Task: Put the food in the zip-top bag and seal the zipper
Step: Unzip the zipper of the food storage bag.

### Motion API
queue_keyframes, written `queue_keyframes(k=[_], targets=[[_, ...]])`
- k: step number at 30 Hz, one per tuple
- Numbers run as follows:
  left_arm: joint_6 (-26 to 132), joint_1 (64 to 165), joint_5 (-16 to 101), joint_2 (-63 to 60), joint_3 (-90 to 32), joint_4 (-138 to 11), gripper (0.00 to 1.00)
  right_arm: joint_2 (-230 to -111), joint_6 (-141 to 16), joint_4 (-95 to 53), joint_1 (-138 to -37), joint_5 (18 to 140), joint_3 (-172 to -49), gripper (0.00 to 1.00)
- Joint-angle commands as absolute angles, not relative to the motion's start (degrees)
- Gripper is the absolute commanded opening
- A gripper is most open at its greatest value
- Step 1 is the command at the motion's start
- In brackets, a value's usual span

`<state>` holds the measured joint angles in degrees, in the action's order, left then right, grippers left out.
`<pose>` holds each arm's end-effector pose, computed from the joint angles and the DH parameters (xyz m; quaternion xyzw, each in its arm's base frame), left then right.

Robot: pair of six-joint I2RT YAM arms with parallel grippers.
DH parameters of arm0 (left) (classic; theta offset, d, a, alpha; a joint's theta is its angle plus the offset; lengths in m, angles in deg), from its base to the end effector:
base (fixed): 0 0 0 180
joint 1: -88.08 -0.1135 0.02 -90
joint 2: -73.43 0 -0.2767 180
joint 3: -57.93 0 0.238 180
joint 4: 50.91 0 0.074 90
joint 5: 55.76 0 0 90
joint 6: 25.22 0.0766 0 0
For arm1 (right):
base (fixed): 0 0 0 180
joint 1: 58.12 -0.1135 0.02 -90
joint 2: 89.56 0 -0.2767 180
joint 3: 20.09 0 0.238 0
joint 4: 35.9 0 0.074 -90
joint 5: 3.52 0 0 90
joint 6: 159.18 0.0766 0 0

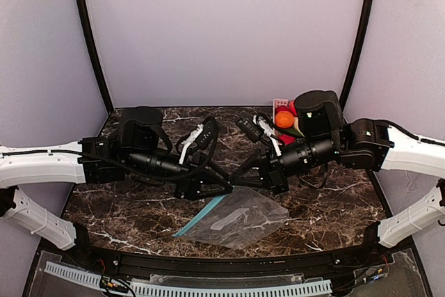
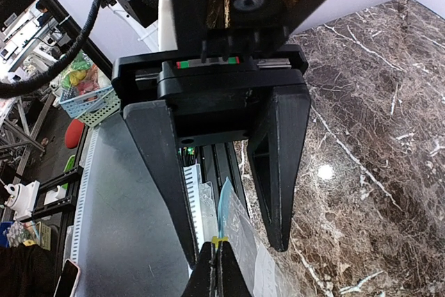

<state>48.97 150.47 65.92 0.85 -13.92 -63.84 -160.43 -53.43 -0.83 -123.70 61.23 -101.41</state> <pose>0.1082 -0.2937 0.3416 0.4540 0.6280 -0.5415 0.3260 0.0916 0.2809 0.3584 -0.4530 0.6951 0.4830 0.2799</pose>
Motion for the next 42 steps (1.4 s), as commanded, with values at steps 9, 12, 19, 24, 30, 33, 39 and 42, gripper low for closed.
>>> queue_keyframes(k=[9,12,19,24,30,33,39,42], targets=[[48.82,150.12,66.23,0.66,-14.41,-63.4,0.28,-159.54,-52.74,-3.11,-123.4,61.87,-100.8,0.0],[48.87,150.13,66.22,0.51,-14.41,-63.48,0.24,-159.69,-52.74,-3.19,-123.42,61.98,-100.87,0.0],[48.87,150.1,66.18,0.48,-14.26,-63.48,0.11,-160.03,-52.78,-3.24,-123.38,62.18,-100.61,0.0],[48.87,150.03,66.31,0.48,-14.24,-63.49,0.02,-160.13,-52.84,-3.21,-123.42,62.3,-100.43,0.0],[48.8,149.87,66.3,0.72,-13.87,-63.41,0.01,-160.07,-53.09,-3.16,-123.38,63.06,-100.35,0.0],[48.59,149.9,66.12,0.8,-13.69,-63.36,0.01,-159.73,-53.33,-3.1,-123.41,64.85,-99.97,0.0],[48.23,149.81,65.9,1.08,-13.2,-63.05,0.01,-158.79,-53.62,-4.07,-123.34,65.79,-99.19,0.0],[47.89,149.81,65.84,1.03,-13.04,-62.9,0.01,-158.33,-53.61,-4.69,-123.38,66.48,-98.66,0.0]])
